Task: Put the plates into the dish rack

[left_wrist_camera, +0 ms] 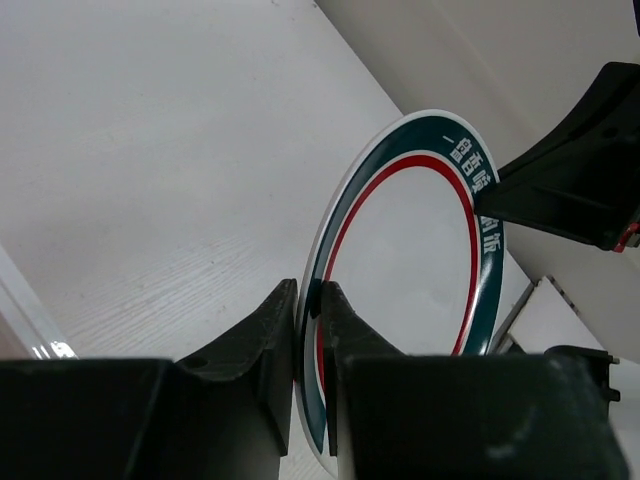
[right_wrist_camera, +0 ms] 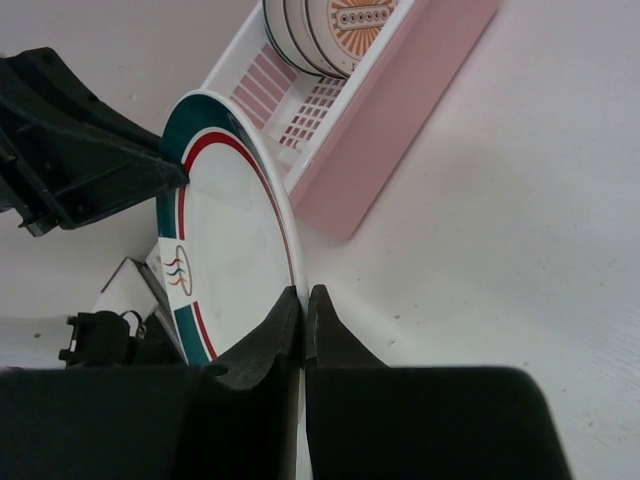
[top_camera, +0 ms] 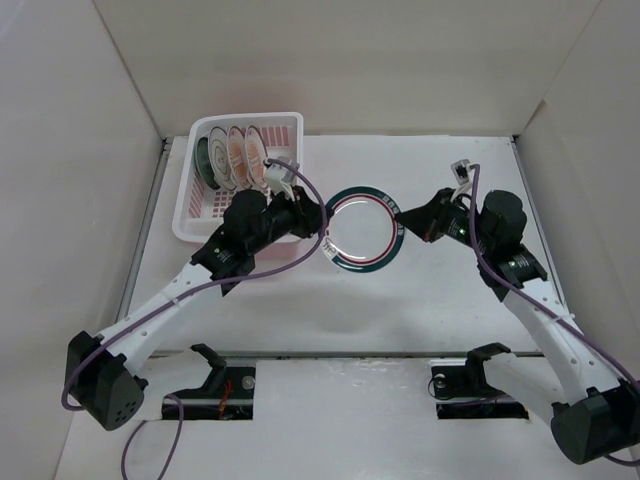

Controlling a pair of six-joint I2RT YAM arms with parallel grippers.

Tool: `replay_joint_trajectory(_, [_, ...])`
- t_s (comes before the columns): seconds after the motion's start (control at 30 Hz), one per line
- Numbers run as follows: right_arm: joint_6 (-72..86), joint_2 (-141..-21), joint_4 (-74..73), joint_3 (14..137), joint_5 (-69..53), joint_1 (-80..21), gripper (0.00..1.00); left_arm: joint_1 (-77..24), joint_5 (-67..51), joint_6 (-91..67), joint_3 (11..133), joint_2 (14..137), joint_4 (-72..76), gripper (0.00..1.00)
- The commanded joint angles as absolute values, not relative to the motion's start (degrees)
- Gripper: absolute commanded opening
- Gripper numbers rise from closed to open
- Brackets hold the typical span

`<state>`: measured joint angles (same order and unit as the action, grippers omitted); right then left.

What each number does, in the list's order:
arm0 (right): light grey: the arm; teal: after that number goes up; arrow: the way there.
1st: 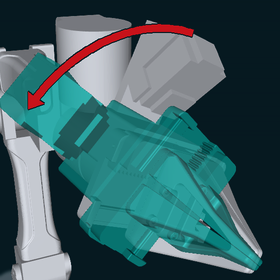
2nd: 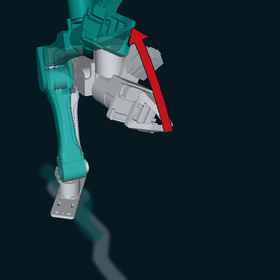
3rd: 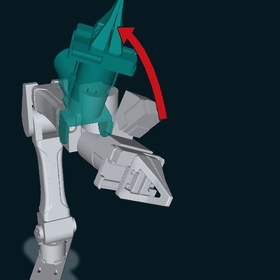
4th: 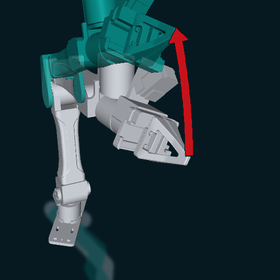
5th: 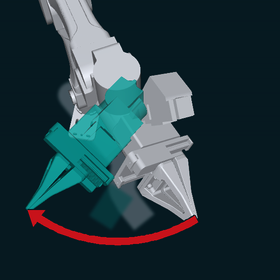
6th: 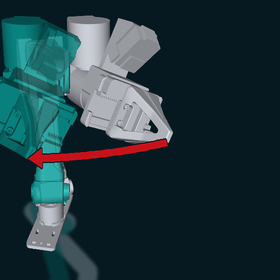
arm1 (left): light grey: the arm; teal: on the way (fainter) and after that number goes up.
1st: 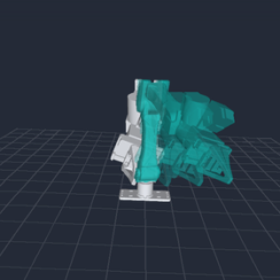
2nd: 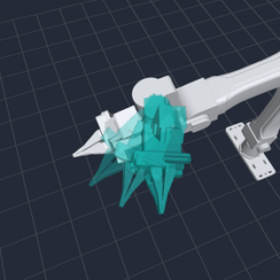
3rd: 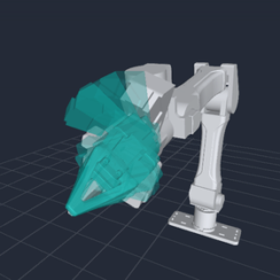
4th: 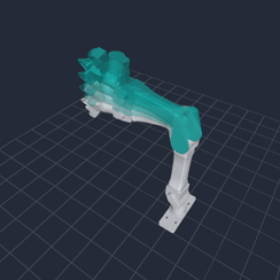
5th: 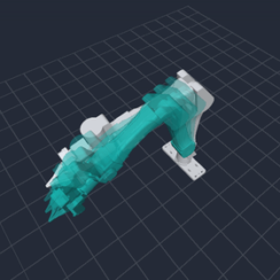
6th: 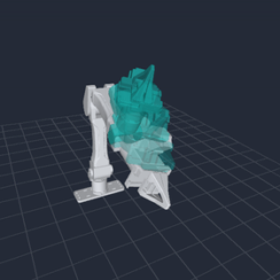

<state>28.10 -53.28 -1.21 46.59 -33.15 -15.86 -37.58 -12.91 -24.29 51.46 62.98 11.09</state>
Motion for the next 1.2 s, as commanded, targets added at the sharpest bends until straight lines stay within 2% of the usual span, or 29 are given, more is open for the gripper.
replay_joint_trajectory(0.0, [28.74, -52.56, 5.19, 48.96, -38.41, -17.14, 0.00, -38.14, -18.27, -25.66, 50.80, 63.90, 18.18, 0.00])
replay_joint_trajectory(0.07, [28.74, -52.56, 5.19, 48.43, -38.94, -17.14, 0.00, -38.14, -18.90, -25.66, 50.80, 64.42, 18.98, 0.00])
replay_joint_trajectory(0.1, [28.74, -51.95, 5.19, 48.43, -38.94, -17.14, 0.09, -38.14, -18.90, -25.66, 51.32, 64.42, 19.51, 0.00])
replay_joint_trajectory(0.13, [28.74, -51.94, 5.19, 48.43, -38.94, -17.14, 0.67, -38.14, -18.29, -25.66, 51.33, 64.42, 19.51, 0.00])
replay_joint_trajectory(0.17, [28.74, -51.94, 5.19, 48.43, -38.41, -17.14, 0.96, -38.14, -17.24, -25.66, 52.20, 63.90, 18.73, 0.00])
replay_joint_trajectory(0.2, [28.74, -51.94, 5.19, 47.91, -38.41, -17.14, 1.00, -38.14, -14.70, -25.66, 53.77, 63.90, 18.02, 0.00])
replay_joint_trajectory(0.3, [28.74, -51.42, 4.49, 47.20, -32.98, -17.14, 1.00, -38.14, -9.16, -23.30, 58.08, 63.37, 12.15, 0.00])
replay_joint_trajectory(0.37, [28.74, -50.80, 3.00, 47.20, -28.05, -17.14, 1.00, -38.14, -1.08, -21.98, 64.14, 63.37, 6.02, 0.00])
replay_joint_trajectory(0.53, [27.51, -50.80, 1.24, 47.20, -26.63, -17.14, 1.00, -38.14, 14.91, -15.57, 77.67, 66.88, -3.59, 0.00])
replay_joint_trajectory(0.67, [26.89, -50.80, 1.23, 47.20, -26.63, -17.14, 1.00, -38.14, 32.29, -7.40, 87.78, 71.09, -5.98, 0.00])
replay_joint_trajectory(0.77, [26.37, -50.80, 1.23, 46.67, -26.10, -17.66, 1.00, -36.74, 37.07, 2.17, 90.26, 74.96, -3.35, 0.00])
replay_joint_trajectory(0.9, [25.85, -50.80, 1.23, 46.67, -25.58, -18.19, 1.00, -35.07, 43.58, 16.58, 87.57, 78.48, 7.88, 0.00])
replay_joint_trajectory(0.97, [25.84, -51.33, 1.23, 46.67, -25.58, -18.72, 1.00, -34.45, 44.73, 22.39, 85.53, 80.58, 17.90, 0.00])
replay_joint_trajectory(1.17, [25.31, -51.33, 0.70, 46.67, -25.05, -19.25, 1.00, -29.36, 42.72, 29.52, 88.15, 88.58, 22.66, 0.00])
